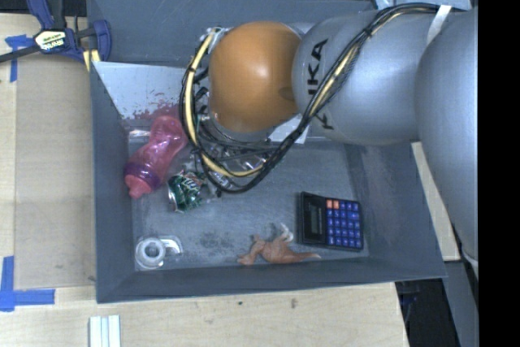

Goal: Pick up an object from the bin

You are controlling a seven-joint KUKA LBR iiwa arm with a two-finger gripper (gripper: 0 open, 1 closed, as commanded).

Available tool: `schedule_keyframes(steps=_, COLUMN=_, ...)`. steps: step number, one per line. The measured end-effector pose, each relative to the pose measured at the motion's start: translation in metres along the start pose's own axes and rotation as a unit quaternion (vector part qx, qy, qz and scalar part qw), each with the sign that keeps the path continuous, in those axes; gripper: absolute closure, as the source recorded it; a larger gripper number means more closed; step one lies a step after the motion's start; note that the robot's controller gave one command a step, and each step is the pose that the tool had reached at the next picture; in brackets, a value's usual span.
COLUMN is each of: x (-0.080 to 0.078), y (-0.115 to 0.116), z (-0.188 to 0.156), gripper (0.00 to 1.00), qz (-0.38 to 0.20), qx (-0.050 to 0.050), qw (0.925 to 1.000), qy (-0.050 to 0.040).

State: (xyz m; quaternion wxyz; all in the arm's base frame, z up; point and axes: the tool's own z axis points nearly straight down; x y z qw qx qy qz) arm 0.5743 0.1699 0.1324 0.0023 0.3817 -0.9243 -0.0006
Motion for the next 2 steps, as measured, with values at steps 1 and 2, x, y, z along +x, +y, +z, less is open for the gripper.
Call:
schedule_keyframes(steps=1, x=0.009, y=-0.004, z=-0.063, gripper=1.00, qz=-0.012, qx=0.004, qw=0.9999, qy=-0.0059)
schedule_keyframes(steps=2, x=0.010, y=-0.009, z=-0.084, gripper=1.00, qz=-0.013, qx=0.007, qw=0.9998, qy=-0.0116)
